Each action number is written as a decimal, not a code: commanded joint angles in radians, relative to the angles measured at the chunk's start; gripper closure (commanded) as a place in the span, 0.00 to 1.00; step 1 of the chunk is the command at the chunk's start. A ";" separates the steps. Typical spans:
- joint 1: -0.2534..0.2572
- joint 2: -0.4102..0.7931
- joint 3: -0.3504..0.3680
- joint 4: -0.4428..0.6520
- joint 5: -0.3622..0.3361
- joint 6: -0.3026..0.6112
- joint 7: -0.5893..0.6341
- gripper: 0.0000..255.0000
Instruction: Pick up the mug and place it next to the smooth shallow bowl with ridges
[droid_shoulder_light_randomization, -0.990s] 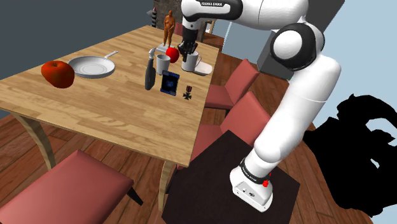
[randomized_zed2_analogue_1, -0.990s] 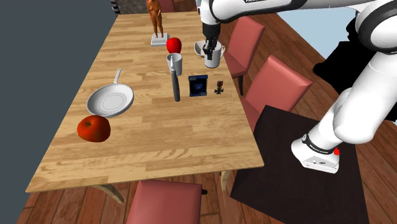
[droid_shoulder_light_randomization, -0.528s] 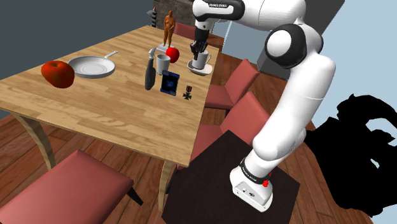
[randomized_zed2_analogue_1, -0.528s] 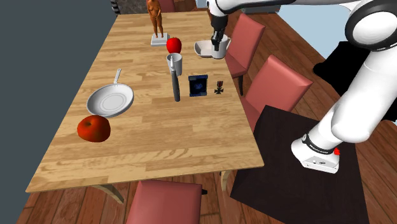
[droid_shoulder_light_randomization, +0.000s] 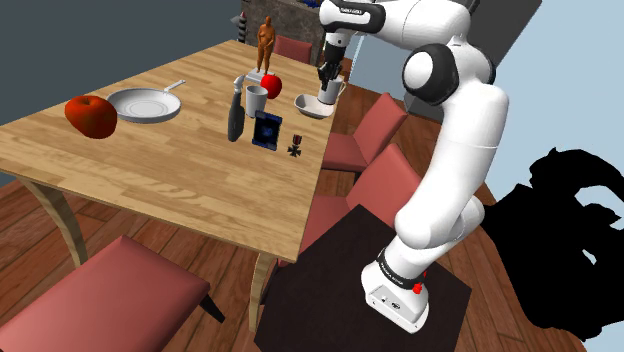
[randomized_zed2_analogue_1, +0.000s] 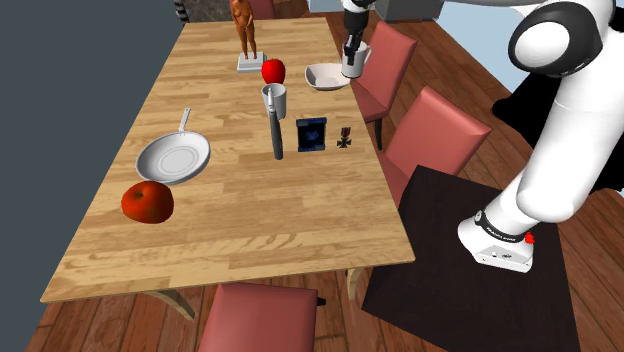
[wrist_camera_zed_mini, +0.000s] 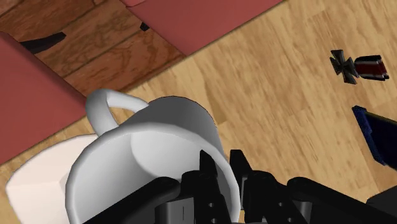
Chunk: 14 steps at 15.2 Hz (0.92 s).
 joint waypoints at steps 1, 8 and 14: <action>-0.030 0.043 -0.013 0.067 0.008 -0.021 -0.045 1.00; -0.121 0.206 -0.038 0.303 0.034 -0.090 -0.157 1.00; -0.118 0.189 -0.038 0.195 0.032 0.001 -0.153 1.00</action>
